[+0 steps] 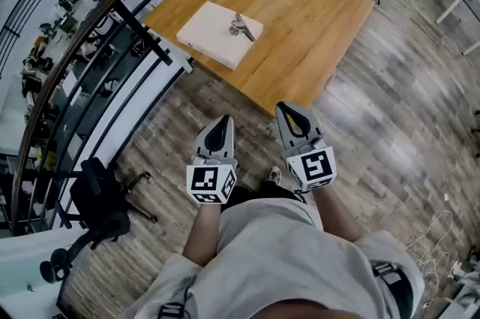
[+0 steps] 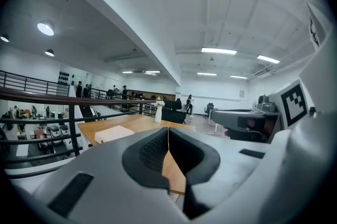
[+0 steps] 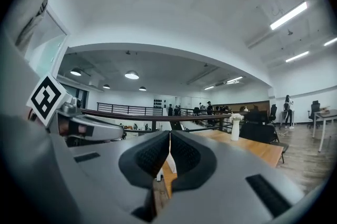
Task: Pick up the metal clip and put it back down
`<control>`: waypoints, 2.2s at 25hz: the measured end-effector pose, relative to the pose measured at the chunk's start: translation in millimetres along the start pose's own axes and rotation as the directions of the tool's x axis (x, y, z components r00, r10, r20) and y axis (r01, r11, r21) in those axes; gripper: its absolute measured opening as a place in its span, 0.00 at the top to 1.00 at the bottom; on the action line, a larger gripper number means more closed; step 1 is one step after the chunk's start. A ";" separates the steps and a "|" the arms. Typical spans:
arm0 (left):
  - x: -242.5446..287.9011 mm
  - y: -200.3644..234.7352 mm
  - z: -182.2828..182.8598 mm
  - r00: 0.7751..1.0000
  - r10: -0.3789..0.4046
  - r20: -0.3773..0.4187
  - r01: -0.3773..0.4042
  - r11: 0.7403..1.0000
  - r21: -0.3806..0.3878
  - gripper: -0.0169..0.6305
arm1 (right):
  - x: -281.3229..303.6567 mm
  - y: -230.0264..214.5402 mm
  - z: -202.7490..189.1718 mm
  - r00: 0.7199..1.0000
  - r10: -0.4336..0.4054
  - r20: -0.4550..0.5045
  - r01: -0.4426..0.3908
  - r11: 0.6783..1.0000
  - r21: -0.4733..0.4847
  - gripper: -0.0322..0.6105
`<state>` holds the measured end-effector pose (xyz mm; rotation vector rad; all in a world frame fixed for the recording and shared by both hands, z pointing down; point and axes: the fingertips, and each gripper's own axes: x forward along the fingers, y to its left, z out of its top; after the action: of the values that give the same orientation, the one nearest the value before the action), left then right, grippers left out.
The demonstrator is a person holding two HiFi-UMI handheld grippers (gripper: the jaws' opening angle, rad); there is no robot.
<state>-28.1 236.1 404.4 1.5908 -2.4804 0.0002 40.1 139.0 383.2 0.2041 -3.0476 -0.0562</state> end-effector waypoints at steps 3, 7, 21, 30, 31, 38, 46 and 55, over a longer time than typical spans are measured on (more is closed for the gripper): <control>28.3 1.8 -0.7 0.999 -0.023 -0.040 0.022 0.999 -0.026 0.93 | 11.6 -18.7 -3.8 1.000 -0.005 -0.019 0.006 0.999 0.032 0.91; 108.6 9.2 -0.4 0.995 -0.057 -0.088 0.053 0.997 -0.049 0.93 | 48.0 -72.1 -18.5 0.998 -0.014 -0.060 0.018 0.998 0.064 0.91; 265.8 99.6 -23.1 0.962 -0.163 -0.219 0.131 0.979 -0.155 0.93 | 180.1 -132.4 -69.0 0.976 -0.064 -0.206 0.097 0.983 0.153 0.91; 340.5 149.7 -50.3 0.916 -0.223 -0.334 0.156 0.964 -0.215 0.93 | 253.8 -155.0 -104.7 0.953 -0.096 -0.287 0.162 0.963 0.217 0.91; 345.5 153.2 -54.0 0.910 -0.229 -0.346 0.157 0.962 -0.223 0.93 | 259.4 -156.7 -108.0 0.950 -0.099 -0.296 0.170 0.959 0.225 0.91; 372.7 170.5 -76.1 0.870 -0.316 -0.378 0.161 0.907 -0.388 0.93 | 287.9 -165.2 -129.3 0.925 -0.134 -0.354 0.229 0.943 0.242 0.91; 385.7 184.8 -95.6 0.818 -0.376 -0.435 0.083 0.826 -0.558 0.83 | 288.9 -163.6 -128.3 0.902 -0.167 -0.398 0.271 0.937 0.222 0.91; 412.2 189.8 -112.2 0.754 -0.439 -0.488 0.057 0.784 -0.618 0.73 | 291.7 -185.0 -133.3 0.870 -0.233 -0.435 0.348 0.915 0.204 0.91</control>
<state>-347.1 -43.0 601.5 1.3579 -1.5321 -0.2159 -211.8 -87.6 532.6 0.6176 -2.5727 0.3525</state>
